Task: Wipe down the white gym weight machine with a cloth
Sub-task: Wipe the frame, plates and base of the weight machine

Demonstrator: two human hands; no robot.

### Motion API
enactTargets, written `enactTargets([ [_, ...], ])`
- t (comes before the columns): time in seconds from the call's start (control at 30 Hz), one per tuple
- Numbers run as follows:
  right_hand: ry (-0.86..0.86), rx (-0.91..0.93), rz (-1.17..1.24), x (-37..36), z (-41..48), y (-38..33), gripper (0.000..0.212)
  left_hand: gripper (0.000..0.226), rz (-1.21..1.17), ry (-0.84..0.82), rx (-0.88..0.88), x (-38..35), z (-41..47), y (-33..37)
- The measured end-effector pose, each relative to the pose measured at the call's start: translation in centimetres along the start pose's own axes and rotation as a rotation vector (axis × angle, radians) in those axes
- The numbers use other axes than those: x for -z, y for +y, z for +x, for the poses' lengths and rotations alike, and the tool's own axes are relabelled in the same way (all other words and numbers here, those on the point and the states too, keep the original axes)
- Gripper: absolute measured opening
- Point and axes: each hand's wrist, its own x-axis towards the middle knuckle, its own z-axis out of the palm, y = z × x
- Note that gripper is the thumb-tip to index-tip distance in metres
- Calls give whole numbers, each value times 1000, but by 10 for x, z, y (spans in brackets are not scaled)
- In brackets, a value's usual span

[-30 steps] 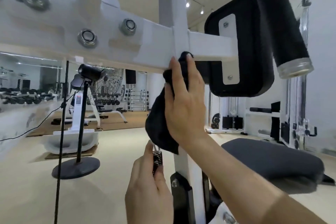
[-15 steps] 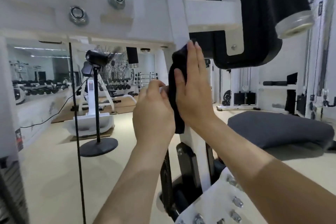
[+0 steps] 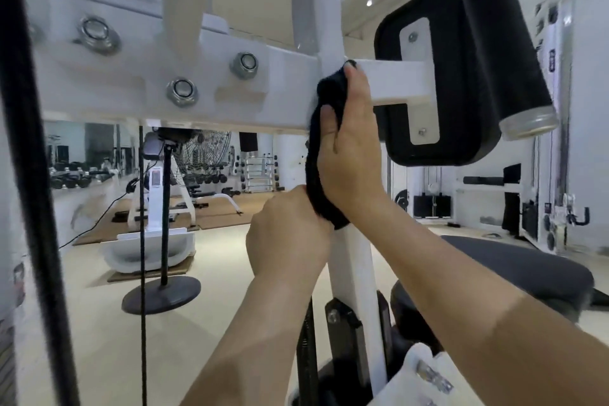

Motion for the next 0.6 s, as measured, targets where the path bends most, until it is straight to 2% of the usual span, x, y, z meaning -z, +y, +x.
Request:
enactTargets([
  [0.07, 16, 14, 2, 0, -12, 6, 50, 19, -1, -14, 3, 2, 1, 1],
  [0.2, -25, -24, -80, 8, -99, 24, 50, 15, 30, -34, -77, 4, 2, 1],
  [0.37, -196, -34, -175, 41, -203, 49, 52, 22, 62, -23, -106, 5, -3, -2],
  [0.5, -396, 99, -352, 75, -235, 74, 63, 41, 121, -49, -67, 5, -13, 8],
  [0.6, -511, 251, -415, 104, -247, 94, 36, 53, 250, 14, -53, 1, -37, 15],
])
